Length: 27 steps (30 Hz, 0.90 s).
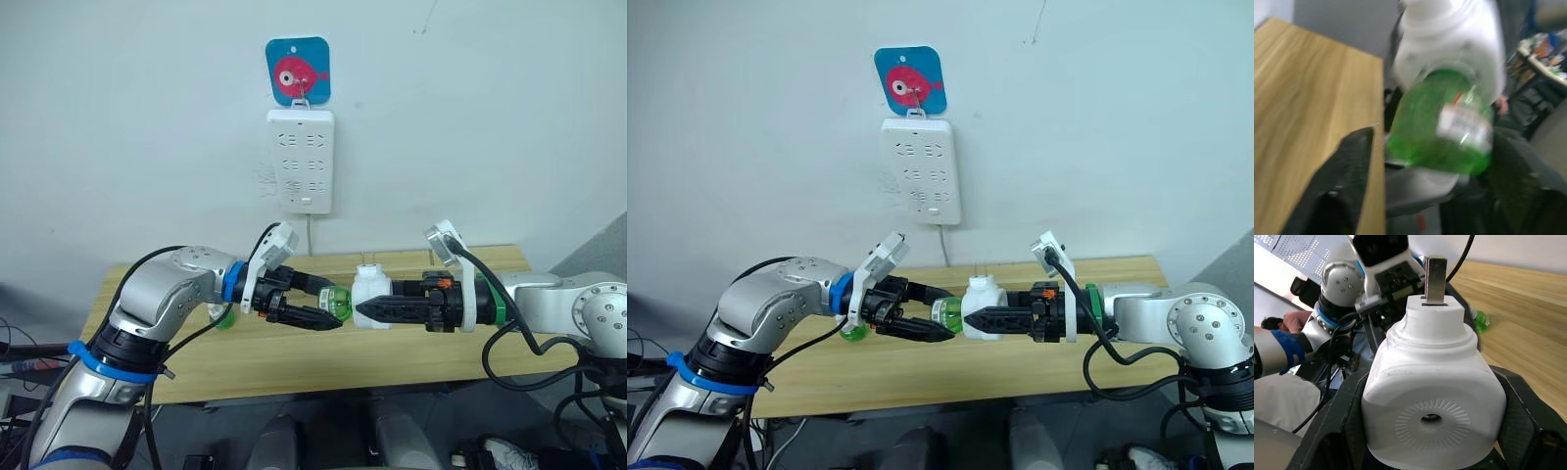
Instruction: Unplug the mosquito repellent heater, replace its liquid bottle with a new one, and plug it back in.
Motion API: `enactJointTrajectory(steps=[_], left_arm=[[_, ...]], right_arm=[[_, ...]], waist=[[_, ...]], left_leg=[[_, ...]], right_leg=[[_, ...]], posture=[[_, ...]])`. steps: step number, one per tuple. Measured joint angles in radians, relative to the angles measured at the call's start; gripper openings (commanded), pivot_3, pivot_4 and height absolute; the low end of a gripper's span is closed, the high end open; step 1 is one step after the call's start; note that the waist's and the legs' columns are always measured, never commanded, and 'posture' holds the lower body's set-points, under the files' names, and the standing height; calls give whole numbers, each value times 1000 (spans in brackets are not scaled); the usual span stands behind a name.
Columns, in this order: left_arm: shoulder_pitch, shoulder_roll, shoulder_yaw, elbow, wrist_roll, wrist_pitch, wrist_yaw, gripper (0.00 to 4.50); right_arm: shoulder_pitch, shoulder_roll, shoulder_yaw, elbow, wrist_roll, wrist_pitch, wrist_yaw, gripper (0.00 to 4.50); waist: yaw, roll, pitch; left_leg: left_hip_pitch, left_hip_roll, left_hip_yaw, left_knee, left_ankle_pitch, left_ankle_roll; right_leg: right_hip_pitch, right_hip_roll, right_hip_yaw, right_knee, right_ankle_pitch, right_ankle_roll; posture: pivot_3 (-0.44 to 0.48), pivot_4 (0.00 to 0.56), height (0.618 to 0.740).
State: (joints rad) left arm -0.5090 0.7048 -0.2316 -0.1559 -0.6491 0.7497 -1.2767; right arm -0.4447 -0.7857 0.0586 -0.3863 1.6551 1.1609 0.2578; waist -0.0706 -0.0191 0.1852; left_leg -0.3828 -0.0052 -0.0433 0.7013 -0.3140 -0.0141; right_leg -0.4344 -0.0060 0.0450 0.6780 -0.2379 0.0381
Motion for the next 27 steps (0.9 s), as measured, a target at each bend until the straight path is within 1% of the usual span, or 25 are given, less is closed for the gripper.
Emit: enactJointTrajectory(steps=[2, 8, 9, 12, 14, 16, 19, 22, 27], left_arm=[[22, 0, 0, -1, 27, -46, -2, 4500], [71, 2, 14, -5, 56, -125, -1, 4500], [90, 2, 28, -4, 83, -189, 0, 4500], [168, -12, 81, 25, 188, -470, 1, 4500], [202, -60, 117, 53, 231, -636, 16, 4500], [229, -106, 129, 67, 256, -784, 22, 4500], [267, -152, 139, 76, 278, -931, 29, 4500], [269, -182, 139, 76, 291, -995, 51, 4500], [244, -247, 114, 98, 333, -1055, 99, 4500]], right_arm=[[0, 3, 0, 5, 12, -1, -7, 2980], [3, 5, -3, 19, 20, -12, -37, 2980], [6, 6, -4, 21, 25, -15, -43, 2980], [21, 6, -18, 32, 40, -20, -53, 2980], [23, 6, -21, 40, 46, -21, -64, 2980], [24, 10, -25, 40, 55, -24, -66, 2980], [24, 10, -26, 40, 56, -26, -68, 2980], [23, 10, -26, 40, 56, -26, -68, 2980], [12, 10, -26, 41, 56, -22, -66, 2980]], waist=[[1, 0, 0], [5, 0, 0], [4, 0, 0], [6, 0, 0], [13, 0, 0], [15, 0, 0], [16, 0, 0], [16, 0, 0], [16, 0, 0]], left_leg=[[0, 0, 0, 0, 0, 0], [0, 0, 0, 0, 0, 0], [0, 0, 1, 0, 0, 0], [0, 1, 1, -1, 0, 0], [0, 0, 1, -1, 0, 0], [0, -1, 2, -1, 0, 0], [-1, -1, 3, -1, 0, 0], [-1, -1, 2, -1, 0, 0], [-1, -1, 2, -1, 0, 0]], right_leg=[[0, 0, 0, 0, 0, 0], [0, -1, 0, 0, 0, 0], [0, -1, 0, 0, 0, 0], [-1, -5, 0, -1, 0, 0], [0, -7, 0, -1, 0, 0], [0, -8, 0, -2, 0, 0], [0, -9, 0, -3, 0, 0], [1, -9, 0, -4, 0, 0], [1, -8, -1, -3, 0, 0]], posture=[[-92, 155, 730], [-98, 157, 730], [-99, 157, 730], [-98, 156, 730], [-98, 156, 730], [-98, 156, 730], [-88, 154, 730], [-88, 154, 730], [-90, 154, 730]])
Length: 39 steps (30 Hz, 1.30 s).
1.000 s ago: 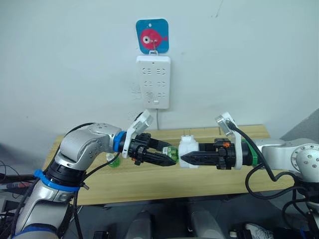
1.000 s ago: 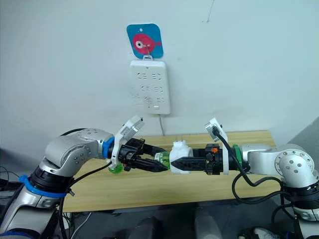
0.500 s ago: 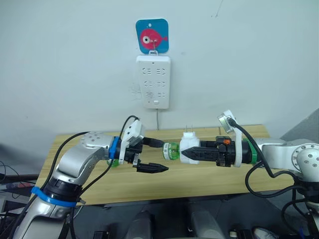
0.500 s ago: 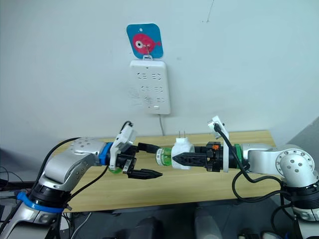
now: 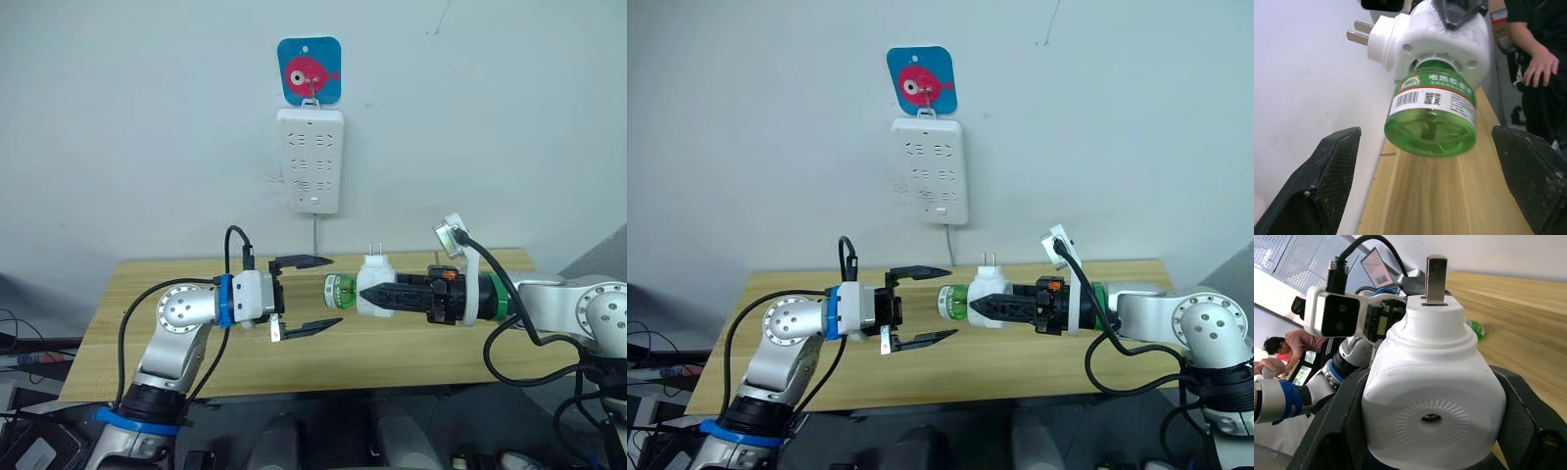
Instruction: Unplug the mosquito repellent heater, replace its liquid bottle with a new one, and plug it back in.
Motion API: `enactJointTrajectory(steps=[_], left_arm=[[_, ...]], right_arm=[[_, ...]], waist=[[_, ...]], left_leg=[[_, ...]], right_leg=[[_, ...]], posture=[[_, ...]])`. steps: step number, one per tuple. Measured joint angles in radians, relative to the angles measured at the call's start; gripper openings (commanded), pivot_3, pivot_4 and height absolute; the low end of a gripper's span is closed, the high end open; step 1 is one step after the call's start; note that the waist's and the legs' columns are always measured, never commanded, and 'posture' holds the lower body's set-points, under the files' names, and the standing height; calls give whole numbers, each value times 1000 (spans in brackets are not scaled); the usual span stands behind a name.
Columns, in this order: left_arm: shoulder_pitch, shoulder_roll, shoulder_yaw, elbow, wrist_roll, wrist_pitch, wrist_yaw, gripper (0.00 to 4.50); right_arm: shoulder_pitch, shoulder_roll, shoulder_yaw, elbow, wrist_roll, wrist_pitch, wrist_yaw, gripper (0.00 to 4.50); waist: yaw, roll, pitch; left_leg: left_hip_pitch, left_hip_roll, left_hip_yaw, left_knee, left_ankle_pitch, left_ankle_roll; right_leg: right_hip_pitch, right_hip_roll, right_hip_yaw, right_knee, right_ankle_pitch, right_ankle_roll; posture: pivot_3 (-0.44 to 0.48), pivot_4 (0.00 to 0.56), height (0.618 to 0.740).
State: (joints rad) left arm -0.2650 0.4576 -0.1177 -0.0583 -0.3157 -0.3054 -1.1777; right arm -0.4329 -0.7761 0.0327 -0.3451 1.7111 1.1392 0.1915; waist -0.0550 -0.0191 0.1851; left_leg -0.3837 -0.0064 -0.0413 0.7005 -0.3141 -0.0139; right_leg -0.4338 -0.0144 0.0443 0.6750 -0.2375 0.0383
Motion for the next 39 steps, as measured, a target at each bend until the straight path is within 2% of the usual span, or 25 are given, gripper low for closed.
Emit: enactJointTrajectory(steps=[8, 11, 16, 21, 24, 26, 29, 32, 36, 39], left_arm=[[-30, -14, -10, 0, 0, -32, 2, 4500], [-30, -14, -15, 0, -7, -32, -13, 3938], [-30, -7, -31, -2, -23, -26, -33, 2389], [-48, 27, -38, -30, -45, 49, -42, 2291], [-85, 105, -53, -107, -105, 248, -52, 2291], [-140, 185, -70, -182, -212, 537, -34, 2291], [-265, 260, -78, -207, -396, 926, -31, 2291], [-383, 307, -76, -187, -537, 1210, -38, 2291], [-459, 345, -77, -141, -649, 1451, -83, 2291], [-459, 355, -81, -121, -678, 1524, -104, 2291]], right_arm=[[-7, 0, 0, 0, 0, 5, 0, 2980], [-7, 0, 0, 0, 0, 5, 0, 2980], [-7, -1, -1, 0, 0, 5, -1, 2980], [-7, -1, 0, 0, 5, 4, -2, 2980], [-6, 0, 2, -3, 13, 5, 2, 2980], [-6, -3, 3, -11, 6, 7, 14, 2980], [-12, -14, 0, -36, -5, 7, 48, 2980], [-35, -27, -3, -69, -30, 7, 100, 2980], [-52, -27, 11, -122, -69, 2, 151, 2980], [-48, -26, 28, -144, -79, -3, 166, 2980]], waist=[[-2, 0, 0], [-2, 0, 0], [-2, 0, 0], [-2, 0, 0], [-3, 0, 0], [-5, 0, 0], [-5, -1, 1], [-8, -1, 1], [-18, -1, 1], [-23, -1, 1]], left_leg=[[0, 0, 0, 0, 0, 0], [0, 0, 0, 0, 0, 0], [0, 0, 0, 0, 0, 0], [0, 0, -1, 0, 0, 0], [0, 0, -1, 0, 0, 0], [0, 1, -2, 0, 0, 0], [0, 1, -4, 0, 0, 0], [0, 1, -4, 0, 0, 0], [0, 2, -4, -1, 0, 0], [0, 2, -4, -1, 0, 0]], right_leg=[[0, 0, 0, 0, 0, 0], [0, 1, 0, 0, 0, 0], [0, 1, 0, 0, 0, 0], [0, 2, 0, 1, 0, 0], [0, 6, 0, 1, 0, 0], [0, 7, 0, 1, 0, 0], [0, 9, -1, 1, -1, 1], [0, 10, -1, 1, -4, 5], [-1, 10, -1, 1, -3, 3], [-2, 10, -1, 1, -2, 0]], posture=[[-92, 154, 730], [-92, 154, 730], [-92, 154, 730], [-92, 154, 730], [-92, 154, 730], [-89, 159, 730], [-89, 159, 730], [-96, 156, 730], [-103, 153, 730], [-103, 153, 730]])
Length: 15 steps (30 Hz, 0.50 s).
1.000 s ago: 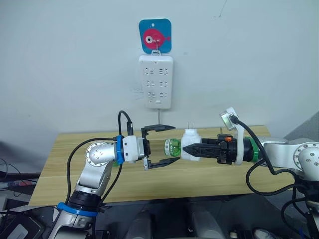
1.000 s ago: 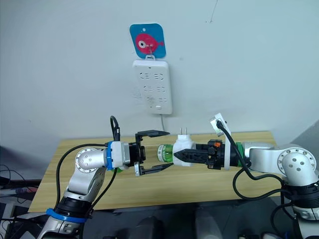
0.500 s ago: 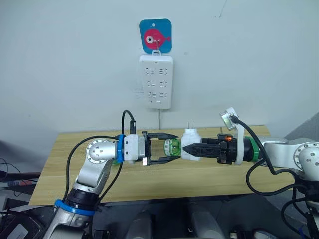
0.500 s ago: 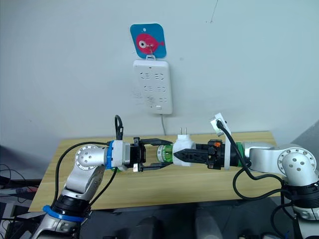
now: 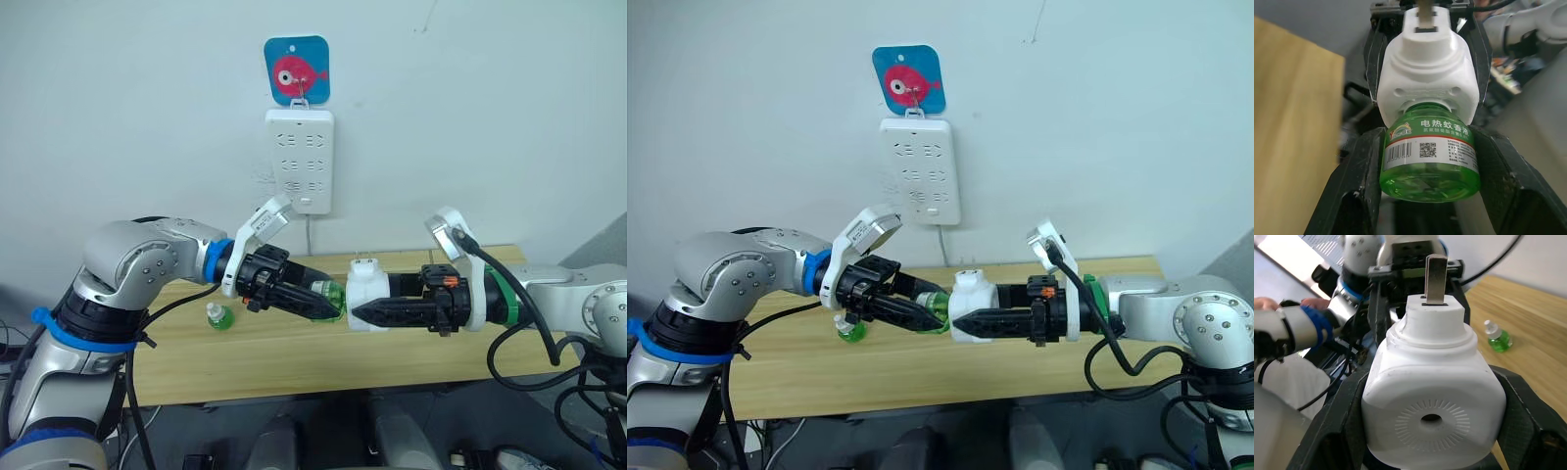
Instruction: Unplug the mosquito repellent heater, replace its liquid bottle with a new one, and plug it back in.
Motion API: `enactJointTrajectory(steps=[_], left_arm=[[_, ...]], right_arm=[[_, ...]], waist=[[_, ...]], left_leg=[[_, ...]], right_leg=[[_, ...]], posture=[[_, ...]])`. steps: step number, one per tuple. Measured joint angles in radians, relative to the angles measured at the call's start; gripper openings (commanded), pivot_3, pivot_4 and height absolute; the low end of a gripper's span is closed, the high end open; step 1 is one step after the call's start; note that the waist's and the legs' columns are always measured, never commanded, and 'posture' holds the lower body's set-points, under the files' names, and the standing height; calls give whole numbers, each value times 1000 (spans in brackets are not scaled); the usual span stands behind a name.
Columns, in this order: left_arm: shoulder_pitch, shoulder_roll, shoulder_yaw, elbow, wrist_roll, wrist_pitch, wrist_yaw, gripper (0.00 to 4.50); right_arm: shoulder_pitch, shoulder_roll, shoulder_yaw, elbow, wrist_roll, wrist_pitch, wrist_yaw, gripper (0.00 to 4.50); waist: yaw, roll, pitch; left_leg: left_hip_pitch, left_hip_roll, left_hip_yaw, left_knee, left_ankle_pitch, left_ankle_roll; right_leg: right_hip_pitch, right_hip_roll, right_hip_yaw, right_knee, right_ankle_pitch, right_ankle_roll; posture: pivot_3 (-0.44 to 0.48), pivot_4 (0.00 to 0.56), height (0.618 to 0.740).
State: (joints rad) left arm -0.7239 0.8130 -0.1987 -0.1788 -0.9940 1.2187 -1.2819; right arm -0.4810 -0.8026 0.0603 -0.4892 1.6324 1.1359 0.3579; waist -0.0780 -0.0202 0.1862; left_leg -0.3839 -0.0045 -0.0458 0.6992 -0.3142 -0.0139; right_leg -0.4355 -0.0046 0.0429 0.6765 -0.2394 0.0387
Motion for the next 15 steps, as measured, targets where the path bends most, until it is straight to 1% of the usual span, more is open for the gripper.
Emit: enactJointTrajectory(steps=[4, 9, 11, 12, 15], left_arm=[[10, 14, -1, 3, -18, 22, -21, 2291], [19, 21, 2, 32, -64, 95, -21, 2291], [35, 90, 22, 78, -57, 119, -24, 2291], [40, 111, 41, 99, -54, 126, -26, 2291], [37, 115, 57, 107, -55, 128, -41, 2291]], right_arm=[[11, 0, 3, -19, -2, -14, 9, 2980], [21, -6, 7, -31, -4, -17, 18, 2980], [33, -54, 0, -7, -26, -3, 19, 2980], [39, -66, -2, 5, -40, 5, 18, 2980], [39, -61, 0, 10, -48, 10, 31, 2980]], waist=[[-3, 0, 0], [-3, 0, 0], [-4, 0, 0], [-5, 0, 0], [-3, 0, 0]], left_leg=[[0, 0, 0, 0, 0, 0], [0, -1, 1, 0, 0, 0], [0, -1, 1, 0, 0, 0], [0, -1, 2, 0, 0, 0], [0, -1, 1, 0, 0, 0]], right_leg=[[0, -1, 0, 0, 0, 0], [0, -1, 1, 0, 0, 0], [-1, -1, 1, 1, 0, 0], [-2, -1, 1, 1, 0, 0], [-1, -1, 1, 1, 0, 0]], posture=[[-98, 150, 730], [-91, 148, 730], [-91, 148, 730], [-90, 148, 730], [-89, 147, 730]])
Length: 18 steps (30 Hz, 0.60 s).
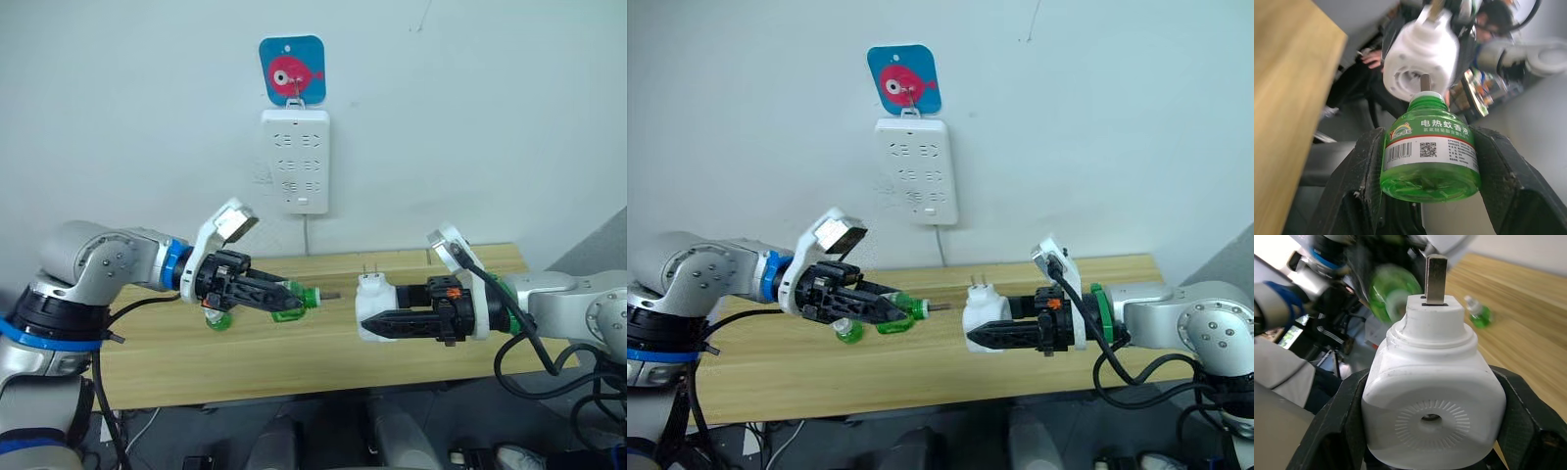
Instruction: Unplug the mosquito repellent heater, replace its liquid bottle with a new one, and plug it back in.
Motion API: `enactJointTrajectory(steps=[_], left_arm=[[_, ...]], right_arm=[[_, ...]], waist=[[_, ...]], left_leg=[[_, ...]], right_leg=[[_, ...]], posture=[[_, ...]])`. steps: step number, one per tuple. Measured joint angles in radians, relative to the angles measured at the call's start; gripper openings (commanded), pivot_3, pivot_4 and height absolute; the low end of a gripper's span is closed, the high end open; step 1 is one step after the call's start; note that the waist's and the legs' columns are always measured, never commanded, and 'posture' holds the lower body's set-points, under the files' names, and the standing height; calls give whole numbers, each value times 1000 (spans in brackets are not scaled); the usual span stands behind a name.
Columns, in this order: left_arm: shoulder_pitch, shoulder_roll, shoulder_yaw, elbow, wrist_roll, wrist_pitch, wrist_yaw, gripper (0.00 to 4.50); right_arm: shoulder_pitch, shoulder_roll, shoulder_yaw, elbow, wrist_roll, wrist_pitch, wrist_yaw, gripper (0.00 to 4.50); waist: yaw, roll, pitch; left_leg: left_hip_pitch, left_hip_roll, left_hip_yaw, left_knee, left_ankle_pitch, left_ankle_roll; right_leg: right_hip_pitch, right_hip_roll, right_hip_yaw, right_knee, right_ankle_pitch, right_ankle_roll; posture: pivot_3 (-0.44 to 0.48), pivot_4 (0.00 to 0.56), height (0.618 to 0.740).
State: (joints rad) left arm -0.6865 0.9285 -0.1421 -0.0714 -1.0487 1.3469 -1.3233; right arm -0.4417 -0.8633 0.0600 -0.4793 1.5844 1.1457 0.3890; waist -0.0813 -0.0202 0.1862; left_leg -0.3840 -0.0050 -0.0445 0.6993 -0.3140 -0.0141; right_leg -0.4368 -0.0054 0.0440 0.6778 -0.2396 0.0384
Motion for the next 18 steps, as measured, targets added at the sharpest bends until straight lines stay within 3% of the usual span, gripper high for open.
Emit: enactJointTrajectory(steps=[8, 14, 18], left_arm=[[45, 5, 2, -44, 37, -56, -13, 2291], [230, -34, 7, -166, 254, -409, 34, 2291], [343, -120, 2, -215, 382, -609, 115, 2291]], right_arm=[[31, -25, -11, 4, -43, 0, -8, 2980], [114, -91, -30, 97, -281, 18, -117, 2980], [122, -74, 72, 192, -573, -12, -180, 2980]], waist=[[2, 0, 0], [10, 0, 0], [18, -1, 3]], left_leg=[[0, -1, 1, 0, 0, 0], [0, -1, 4, 0, 0, 0], [0, -1, 6, 0, 0, -1]], right_leg=[[0, -6, 0, 0, 0, 0], [0, -9, 2, -2, 0, 0], [0, -9, 3, -3, 0, 0]], posture=[[-89, 155, 730], [-84, 185, 730], [-85, 205, 730]])
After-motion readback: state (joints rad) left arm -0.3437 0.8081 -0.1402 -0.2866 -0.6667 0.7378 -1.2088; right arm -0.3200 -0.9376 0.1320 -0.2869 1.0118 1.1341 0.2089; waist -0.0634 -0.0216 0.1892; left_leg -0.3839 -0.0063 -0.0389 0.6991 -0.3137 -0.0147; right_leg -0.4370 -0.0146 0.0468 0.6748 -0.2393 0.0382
